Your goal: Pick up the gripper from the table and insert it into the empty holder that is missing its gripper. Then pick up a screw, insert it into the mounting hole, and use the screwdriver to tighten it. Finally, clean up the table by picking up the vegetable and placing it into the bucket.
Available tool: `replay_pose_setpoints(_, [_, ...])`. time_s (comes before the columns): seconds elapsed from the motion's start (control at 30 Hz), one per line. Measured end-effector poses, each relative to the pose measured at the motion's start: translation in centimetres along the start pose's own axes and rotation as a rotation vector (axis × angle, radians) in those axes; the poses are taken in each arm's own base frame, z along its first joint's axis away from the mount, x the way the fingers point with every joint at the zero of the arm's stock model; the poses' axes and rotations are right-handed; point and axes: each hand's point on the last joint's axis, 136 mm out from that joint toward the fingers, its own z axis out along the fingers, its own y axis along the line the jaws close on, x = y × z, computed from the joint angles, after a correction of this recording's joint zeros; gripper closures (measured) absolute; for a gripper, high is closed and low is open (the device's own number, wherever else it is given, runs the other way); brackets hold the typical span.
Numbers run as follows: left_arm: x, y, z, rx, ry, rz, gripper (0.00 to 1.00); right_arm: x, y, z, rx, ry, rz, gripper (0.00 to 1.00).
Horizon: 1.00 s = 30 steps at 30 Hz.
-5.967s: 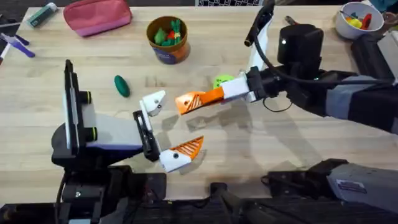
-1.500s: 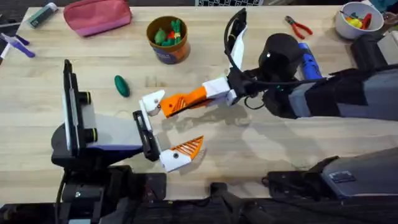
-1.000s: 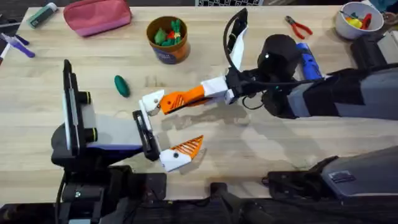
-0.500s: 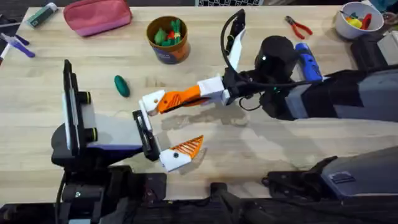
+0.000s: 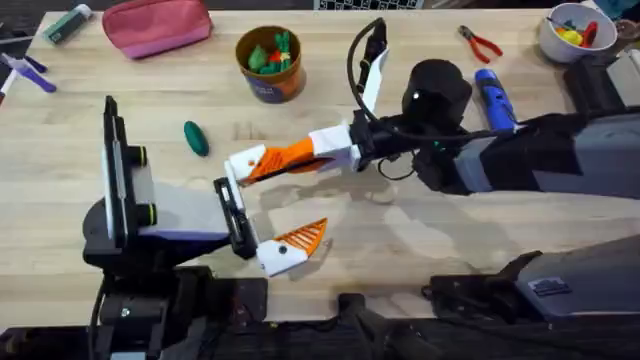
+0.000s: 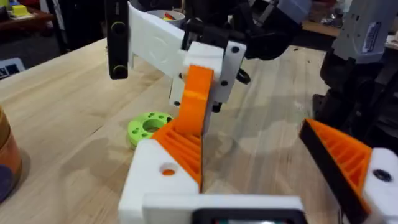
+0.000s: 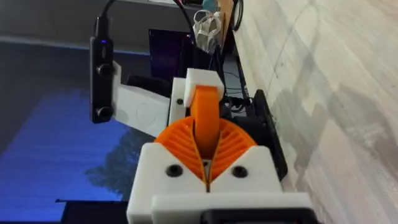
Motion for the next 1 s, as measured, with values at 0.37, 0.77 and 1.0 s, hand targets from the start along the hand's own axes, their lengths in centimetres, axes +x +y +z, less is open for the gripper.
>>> replay_pose_setpoints(0.37, [0.00, -0.01, 0.00, 0.001, 0.000, 0.001, 0.015, 0.19, 0.28, 0.64, -0.002, 0.011, -0.001, 0.992])
replay_pose_setpoints(0.77, [0.00, -0.01, 0.00, 0.001, 0.000, 0.000, 0.015, -0.01, 0.23, 0.70, 0.002, -0.002, 0.044, 0.992])
replay_pose_setpoints(1.0, [0.00, -0.01, 0.00, 0.000, 0.000, 0.000, 0.015, -0.54, 0.12, 0.13, 0.004, -0.018, 0.052, 0.992])
